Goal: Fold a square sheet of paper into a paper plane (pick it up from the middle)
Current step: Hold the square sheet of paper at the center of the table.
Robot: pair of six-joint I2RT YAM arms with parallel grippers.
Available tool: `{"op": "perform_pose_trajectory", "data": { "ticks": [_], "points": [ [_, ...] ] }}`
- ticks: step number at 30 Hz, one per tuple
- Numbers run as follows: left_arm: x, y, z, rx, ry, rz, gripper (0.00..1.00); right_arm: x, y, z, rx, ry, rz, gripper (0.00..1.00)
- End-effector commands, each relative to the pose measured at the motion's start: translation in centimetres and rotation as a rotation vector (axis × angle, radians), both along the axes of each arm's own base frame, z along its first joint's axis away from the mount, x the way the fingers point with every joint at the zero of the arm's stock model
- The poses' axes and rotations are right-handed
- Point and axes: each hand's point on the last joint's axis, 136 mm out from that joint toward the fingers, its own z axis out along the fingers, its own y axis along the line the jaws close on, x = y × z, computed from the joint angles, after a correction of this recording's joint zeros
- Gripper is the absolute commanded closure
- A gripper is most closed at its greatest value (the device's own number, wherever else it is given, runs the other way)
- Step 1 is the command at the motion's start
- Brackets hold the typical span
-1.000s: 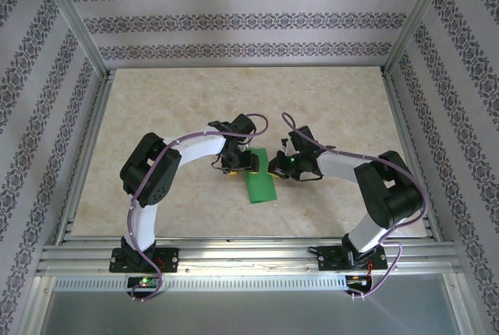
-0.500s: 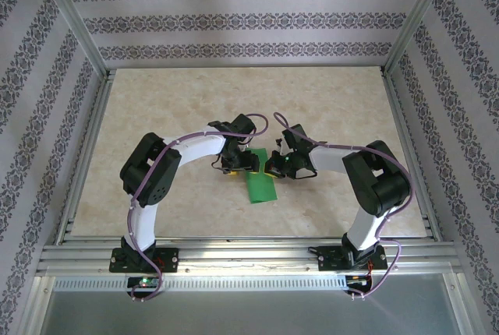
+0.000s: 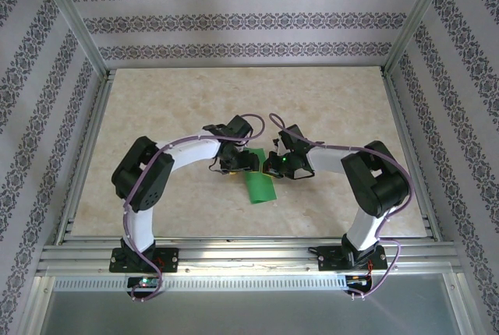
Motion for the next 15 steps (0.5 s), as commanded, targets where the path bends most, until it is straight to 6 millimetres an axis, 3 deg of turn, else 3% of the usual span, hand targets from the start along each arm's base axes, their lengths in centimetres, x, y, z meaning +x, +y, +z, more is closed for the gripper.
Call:
{"op": "perform_pose_trajectory", "data": {
  "ticks": [1,6,12,15],
  "points": [
    [1.7,0.1,3.8,-0.081,-0.116,0.064,0.32,-3.7,-3.6,-4.8,-0.186,0.154,-0.109,1.0],
    [1.6,0.0,5.6,-0.221,-0.143,0.077,0.42,-3.8,-4.3,-4.5,-0.181,0.135,-0.2,1.0],
    [1.4,-2.8,6.9,-0.466,-0.142,0.015,0.77,-3.7,-4.1,-3.9,-0.167,0.121,-0.205,1.0],
    [1.3,-3.8,6.9,-0.536,-0.13,-0.005,0.9,-3.7,-3.9,-4.0,-0.165,0.123,-0.197,1.0]
  ]
}}
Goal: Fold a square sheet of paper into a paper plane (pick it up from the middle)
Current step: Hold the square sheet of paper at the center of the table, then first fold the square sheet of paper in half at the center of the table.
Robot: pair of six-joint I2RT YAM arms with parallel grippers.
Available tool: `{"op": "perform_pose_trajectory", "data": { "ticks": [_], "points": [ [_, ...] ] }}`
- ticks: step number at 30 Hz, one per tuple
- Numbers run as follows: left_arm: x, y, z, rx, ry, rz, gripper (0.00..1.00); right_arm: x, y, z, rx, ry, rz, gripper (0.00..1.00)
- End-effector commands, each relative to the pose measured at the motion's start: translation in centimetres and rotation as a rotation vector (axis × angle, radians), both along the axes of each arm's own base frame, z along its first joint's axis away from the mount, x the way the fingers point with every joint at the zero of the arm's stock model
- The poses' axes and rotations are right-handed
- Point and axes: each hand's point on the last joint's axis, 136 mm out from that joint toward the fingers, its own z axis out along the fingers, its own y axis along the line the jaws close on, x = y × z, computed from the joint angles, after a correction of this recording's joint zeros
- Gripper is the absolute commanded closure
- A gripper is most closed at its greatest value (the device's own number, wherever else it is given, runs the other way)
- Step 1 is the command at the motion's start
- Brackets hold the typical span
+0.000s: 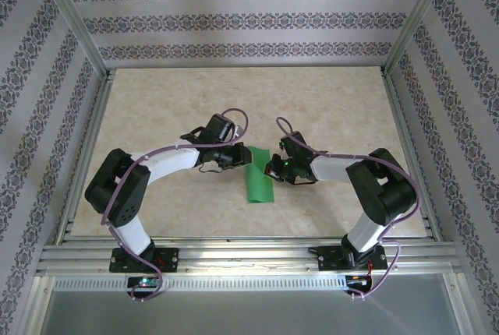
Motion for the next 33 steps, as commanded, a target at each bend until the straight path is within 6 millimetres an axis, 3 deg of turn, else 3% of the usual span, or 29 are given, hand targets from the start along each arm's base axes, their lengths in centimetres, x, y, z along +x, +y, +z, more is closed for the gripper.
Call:
{"op": "perform_pose_trajectory", "data": {
  "ticks": [1,6,15,28,30,33],
  "points": [
    [0.7,-2.4,1.9,-0.167,-0.038,-0.051,0.92,-3.4,-3.1,-4.1,-0.167,0.143,-0.037,1.0],
    [0.7,-2.8,0.4,-0.195,-0.006,-0.054,1.0,-3.5,-2.9,-4.1,-0.169,0.142,-0.033,1.0],
    [0.2,-2.2,-2.9,-0.142,0.042,-0.046,1.0,-3.7,-3.0,-4.2,-0.172,0.146,-0.026,1.0],
    [-2.6,1.7,-9.6,0.077,0.094,-0.063,1.0,-4.4,-3.3,-5.2,-0.207,0.168,-0.015,1.0],
    [-2.8,2.0,-9.8,0.097,0.094,-0.071,1.0,-4.5,-3.4,-5.3,-0.213,0.169,-0.013,1.0],
    [-2.4,1.9,-8.6,0.095,0.07,-0.075,1.0,-4.5,-3.5,-5.4,-0.219,0.168,-0.012,1.0]
  ]
}}
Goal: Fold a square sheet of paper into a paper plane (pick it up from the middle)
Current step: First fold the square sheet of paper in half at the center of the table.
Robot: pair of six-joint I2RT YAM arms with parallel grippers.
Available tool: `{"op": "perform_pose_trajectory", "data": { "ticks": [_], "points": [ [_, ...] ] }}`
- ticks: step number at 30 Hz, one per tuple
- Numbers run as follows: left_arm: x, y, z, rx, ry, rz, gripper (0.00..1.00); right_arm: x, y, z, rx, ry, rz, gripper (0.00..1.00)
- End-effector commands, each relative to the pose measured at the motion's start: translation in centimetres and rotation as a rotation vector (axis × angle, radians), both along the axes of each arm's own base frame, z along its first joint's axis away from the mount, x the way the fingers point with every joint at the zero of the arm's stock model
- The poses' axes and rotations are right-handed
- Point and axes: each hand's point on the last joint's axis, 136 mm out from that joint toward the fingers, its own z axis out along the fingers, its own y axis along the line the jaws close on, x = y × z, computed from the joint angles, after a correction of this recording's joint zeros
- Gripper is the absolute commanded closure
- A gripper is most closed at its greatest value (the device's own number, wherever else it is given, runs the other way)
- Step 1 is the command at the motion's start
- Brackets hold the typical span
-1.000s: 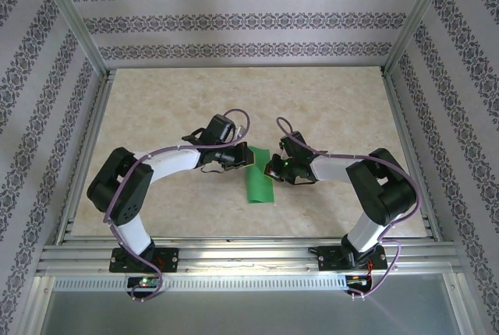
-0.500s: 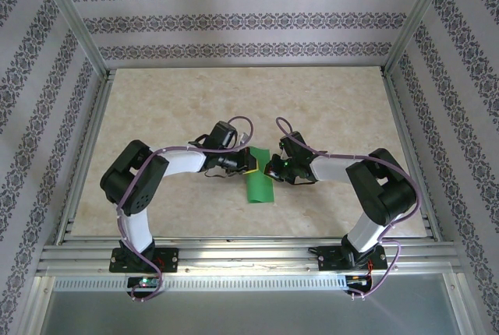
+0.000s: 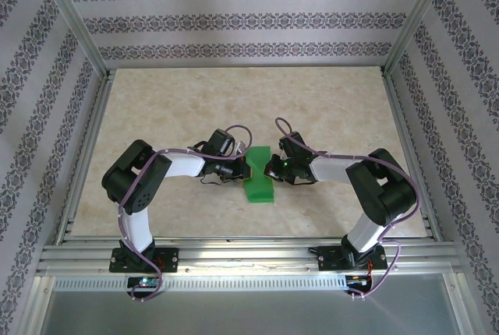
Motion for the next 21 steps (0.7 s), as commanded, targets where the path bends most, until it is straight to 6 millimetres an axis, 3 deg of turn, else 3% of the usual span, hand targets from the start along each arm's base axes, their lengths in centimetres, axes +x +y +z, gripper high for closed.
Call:
{"op": "perform_pose_trajectory", "data": {
  "ticks": [1,6,10,13,21],
  "points": [
    [-0.5,1.6,-0.9,0.093,0.016,-0.002,1.0,-4.3,-3.7,-5.2,-0.205,0.174,-0.017,1.0],
    [0.0,0.2,3.2,-0.005,0.013,0.016,0.98,-4.1,-3.6,-4.9,-0.203,0.166,-0.017,1.0],
    [-0.3,-0.7,4.6,-0.088,0.046,0.033,0.98,-4.1,-3.6,-4.8,-0.204,0.163,-0.019,1.0],
    [-0.6,-0.9,4.2,-0.112,0.073,0.035,0.98,-4.1,-3.7,-4.8,-0.204,0.163,-0.019,1.0],
    [-2.3,-0.5,0.9,-0.112,0.164,0.035,0.98,-4.3,-3.7,-4.9,-0.205,0.166,-0.014,1.0]
  ]
}}
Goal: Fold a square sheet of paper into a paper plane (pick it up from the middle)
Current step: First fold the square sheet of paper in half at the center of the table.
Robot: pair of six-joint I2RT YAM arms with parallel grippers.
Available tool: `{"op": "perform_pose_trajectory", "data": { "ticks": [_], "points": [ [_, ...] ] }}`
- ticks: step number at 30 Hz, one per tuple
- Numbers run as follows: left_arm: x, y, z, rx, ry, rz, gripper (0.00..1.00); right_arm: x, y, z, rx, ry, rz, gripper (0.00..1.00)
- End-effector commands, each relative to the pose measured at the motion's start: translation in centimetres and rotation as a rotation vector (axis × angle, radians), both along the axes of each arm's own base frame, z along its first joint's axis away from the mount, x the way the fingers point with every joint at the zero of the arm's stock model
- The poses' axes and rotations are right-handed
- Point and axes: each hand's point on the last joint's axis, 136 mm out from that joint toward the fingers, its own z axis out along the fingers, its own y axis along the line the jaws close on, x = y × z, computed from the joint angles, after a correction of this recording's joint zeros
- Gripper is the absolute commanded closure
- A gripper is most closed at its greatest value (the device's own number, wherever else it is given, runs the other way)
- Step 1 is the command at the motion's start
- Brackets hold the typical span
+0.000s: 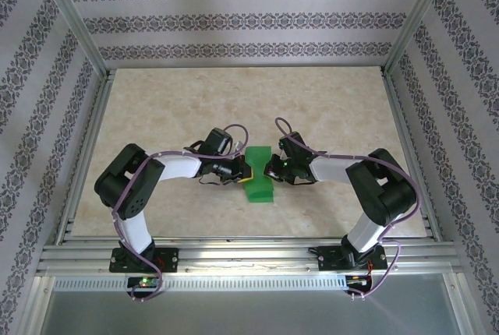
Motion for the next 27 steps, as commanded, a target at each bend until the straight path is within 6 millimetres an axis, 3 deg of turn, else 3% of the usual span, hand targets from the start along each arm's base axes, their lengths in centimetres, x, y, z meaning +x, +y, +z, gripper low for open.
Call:
{"op": "perform_pose_trajectory", "data": {
  "ticks": [1,5,8,11,19,23,27],
  "points": [
    [-1.0,0.4,-1.8,0.005,0.053,0.0,0.98,-4.3,-3.7,-5.0,-0.204,0.168,-0.016,1.0],
    [-2.5,2.3,-4.3,0.108,0.075,-0.009,0.98,-4.4,-3.8,-5.0,-0.208,0.169,-0.016,1.0],
    [-3.0,3.0,-4.8,0.144,0.075,-0.019,0.98,-4.5,-3.9,-5.2,-0.213,0.173,-0.016,1.0],
    [-2.6,2.6,-3.6,0.126,0.055,-0.03,0.97,-4.5,-4.0,-5.2,-0.215,0.173,-0.017,1.0],
    [-1.2,0.8,2.1,0.005,-0.019,-0.029,0.94,-4.4,-3.9,-4.9,-0.211,0.168,-0.017,1.0],
    [-1.4,-0.1,2.4,-0.042,-0.005,-0.046,0.94,-4.3,-3.7,-4.9,-0.207,0.166,-0.012,1.0],
    [-2.0,-0.4,1.3,-0.042,0.027,-0.063,0.94,-4.3,-3.7,-4.9,-0.209,0.169,-0.014,1.0]
  ]
}}
